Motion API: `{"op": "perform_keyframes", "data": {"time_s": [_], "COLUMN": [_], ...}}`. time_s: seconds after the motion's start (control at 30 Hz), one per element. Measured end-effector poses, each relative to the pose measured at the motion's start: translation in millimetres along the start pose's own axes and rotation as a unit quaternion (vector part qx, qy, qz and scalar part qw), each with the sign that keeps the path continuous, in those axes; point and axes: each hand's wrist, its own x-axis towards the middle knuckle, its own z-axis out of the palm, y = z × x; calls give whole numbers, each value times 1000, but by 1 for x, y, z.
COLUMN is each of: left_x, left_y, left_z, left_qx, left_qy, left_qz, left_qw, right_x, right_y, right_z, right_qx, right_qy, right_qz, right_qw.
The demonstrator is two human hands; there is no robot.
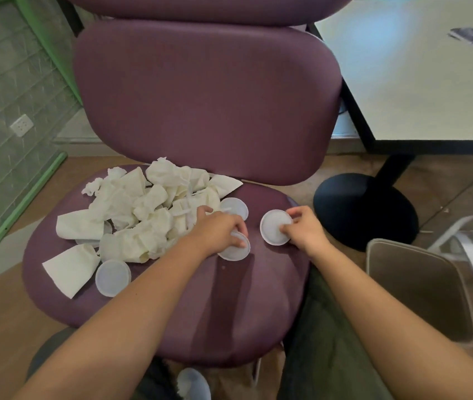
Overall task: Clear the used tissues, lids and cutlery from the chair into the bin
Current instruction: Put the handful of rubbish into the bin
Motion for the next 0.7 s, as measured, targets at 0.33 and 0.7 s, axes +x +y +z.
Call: {"op": "perform_keyframes", "data": {"time_s": [0.33,0.7], "left_x": [27,60], "left_y": [89,233], "left_z": [3,64], "left_qx": [-359,-396], "left_qy": [70,-51], "left_qz": [-4,24], "left_qw": [931,916], "right_x": [-32,-62], "right_y": [32,112], "right_z": [-74,-162], "right_qx": [120,100], "right_qy": [92,251], "right_qz": [-40,-35], "right_qw": [988,962]}}
